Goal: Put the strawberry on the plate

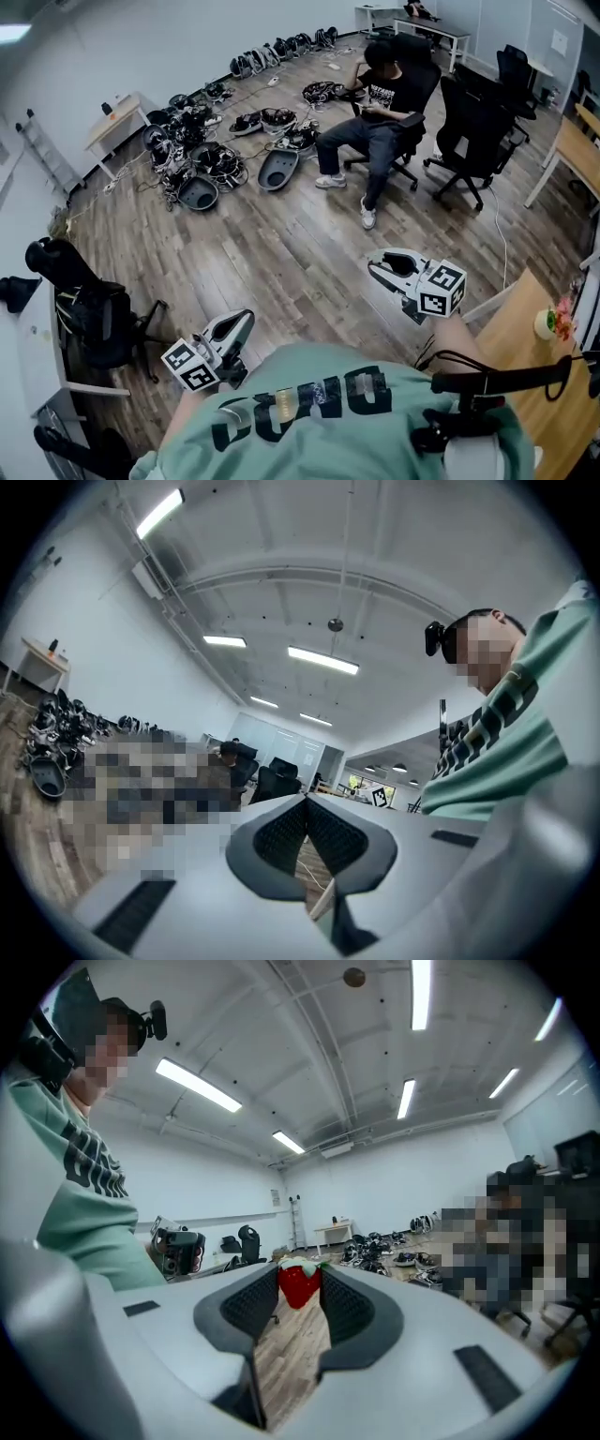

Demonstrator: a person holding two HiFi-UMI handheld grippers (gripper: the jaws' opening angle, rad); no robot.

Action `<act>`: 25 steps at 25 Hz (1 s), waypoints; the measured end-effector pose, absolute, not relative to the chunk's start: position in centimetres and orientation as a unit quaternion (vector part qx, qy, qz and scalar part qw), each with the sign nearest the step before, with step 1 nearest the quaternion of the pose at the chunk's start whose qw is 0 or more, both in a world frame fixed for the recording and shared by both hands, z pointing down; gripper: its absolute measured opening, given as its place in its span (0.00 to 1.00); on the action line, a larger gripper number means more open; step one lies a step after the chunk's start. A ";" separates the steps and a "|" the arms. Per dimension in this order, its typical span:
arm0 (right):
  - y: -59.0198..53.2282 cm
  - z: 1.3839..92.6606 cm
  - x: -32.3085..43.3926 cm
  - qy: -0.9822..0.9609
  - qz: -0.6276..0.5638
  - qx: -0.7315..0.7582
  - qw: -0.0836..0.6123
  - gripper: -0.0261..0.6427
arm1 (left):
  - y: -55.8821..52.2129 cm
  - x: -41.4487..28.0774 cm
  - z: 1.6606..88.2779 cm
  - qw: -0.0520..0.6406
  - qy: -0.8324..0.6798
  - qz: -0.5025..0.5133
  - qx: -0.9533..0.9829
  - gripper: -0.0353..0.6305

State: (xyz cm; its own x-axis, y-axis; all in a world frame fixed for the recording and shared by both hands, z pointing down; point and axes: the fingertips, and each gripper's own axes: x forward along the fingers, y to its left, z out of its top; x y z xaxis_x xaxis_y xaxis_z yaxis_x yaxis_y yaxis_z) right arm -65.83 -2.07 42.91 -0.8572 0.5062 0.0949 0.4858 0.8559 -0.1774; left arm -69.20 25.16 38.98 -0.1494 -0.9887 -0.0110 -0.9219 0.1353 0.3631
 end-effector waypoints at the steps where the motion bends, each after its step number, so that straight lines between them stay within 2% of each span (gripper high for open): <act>1: -3.1 43.1 -66.5 -0.962 0.079 -0.254 0.068 0.25 | 24.0 -69.8 39.2 0.122 -0.739 -0.139 0.647 0.06; 10: -9.0 45.9 -71.0 -0.977 0.096 -0.169 0.092 0.25 | 17.4 -80.1 41.5 0.143 -0.689 -0.136 0.698 0.06; 16: -9.6 44.9 -76.3 -0.991 0.076 -0.060 0.088 0.25 | 15.0 -90.3 42.0 0.136 -0.608 -0.140 0.770 0.06; 21: -10.0 44.8 -75.5 -0.988 0.110 0.052 0.092 0.25 | 11.9 -96.7 42.6 0.146 -0.541 -0.095 0.823 0.06; 25: -10.2 46.1 -71.7 -0.977 0.128 0.136 0.106 0.25 | 6.6 -97.1 43.2 0.155 -0.468 -0.082 0.866 0.06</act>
